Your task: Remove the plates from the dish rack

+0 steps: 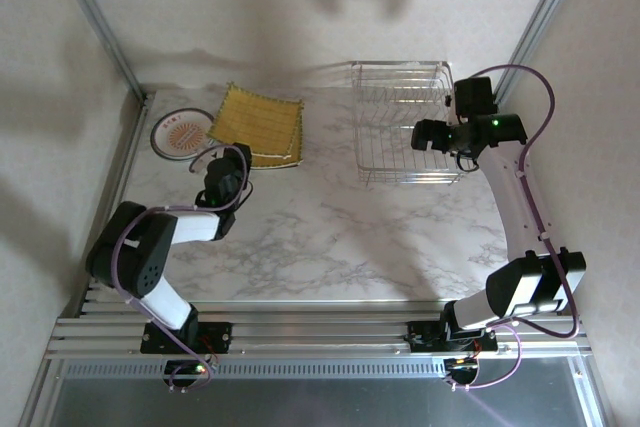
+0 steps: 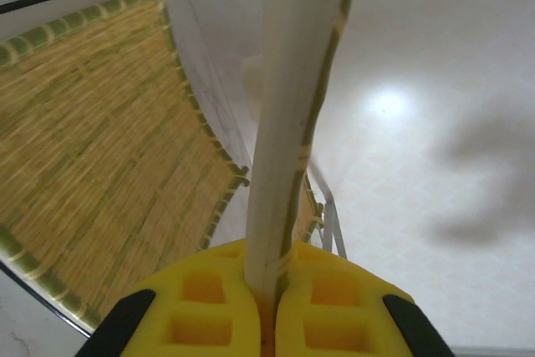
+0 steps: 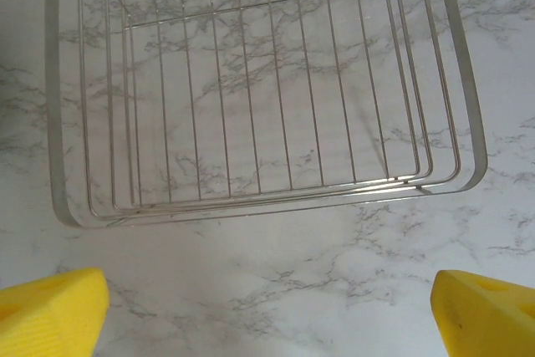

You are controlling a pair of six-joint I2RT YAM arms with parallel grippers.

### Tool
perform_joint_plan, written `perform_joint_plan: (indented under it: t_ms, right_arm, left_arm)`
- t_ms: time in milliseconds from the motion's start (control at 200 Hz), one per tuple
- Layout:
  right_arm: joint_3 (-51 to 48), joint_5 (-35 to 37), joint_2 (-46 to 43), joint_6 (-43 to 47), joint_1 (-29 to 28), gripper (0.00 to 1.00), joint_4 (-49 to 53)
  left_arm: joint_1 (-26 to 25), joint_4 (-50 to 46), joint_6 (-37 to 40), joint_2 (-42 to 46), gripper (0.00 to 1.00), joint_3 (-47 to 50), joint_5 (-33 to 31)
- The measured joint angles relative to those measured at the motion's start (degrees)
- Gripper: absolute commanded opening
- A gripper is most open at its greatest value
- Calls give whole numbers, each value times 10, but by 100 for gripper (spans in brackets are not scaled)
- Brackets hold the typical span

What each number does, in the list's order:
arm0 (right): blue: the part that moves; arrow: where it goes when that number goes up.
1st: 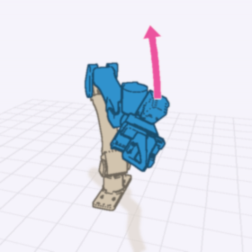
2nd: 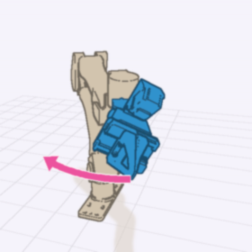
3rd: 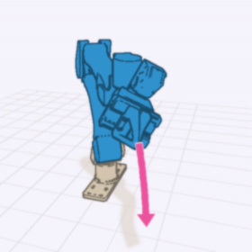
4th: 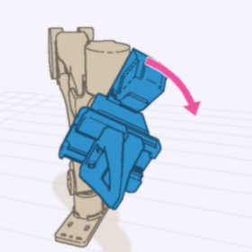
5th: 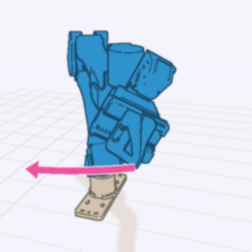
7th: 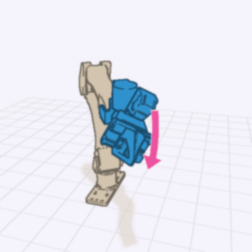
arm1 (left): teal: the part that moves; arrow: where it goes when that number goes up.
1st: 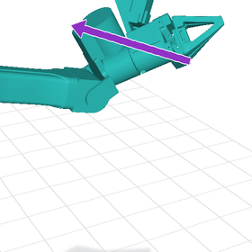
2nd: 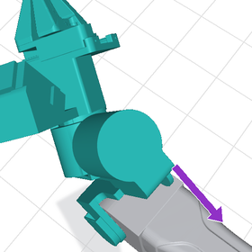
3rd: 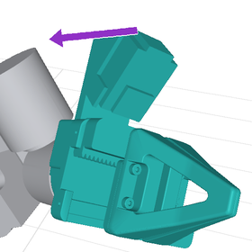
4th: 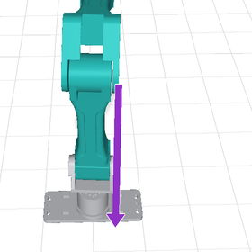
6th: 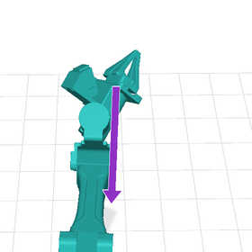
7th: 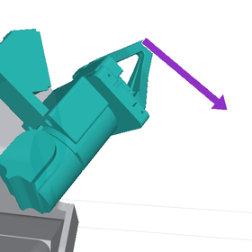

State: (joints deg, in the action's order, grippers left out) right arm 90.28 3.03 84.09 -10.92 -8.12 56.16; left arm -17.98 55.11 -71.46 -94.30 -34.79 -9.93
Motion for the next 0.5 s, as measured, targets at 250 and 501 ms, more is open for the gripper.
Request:
perform_joint_plan:
  t_ms: [250,501]
  right_arm:
    - [8,0,20,10,0,99,7]
    - [9,-7,32,12,0,99,6]
  left_arm:
    - [-22,1,-38,-57,0,-33,-73]
    - [-26,4,-60,-119,0,-84,-86]
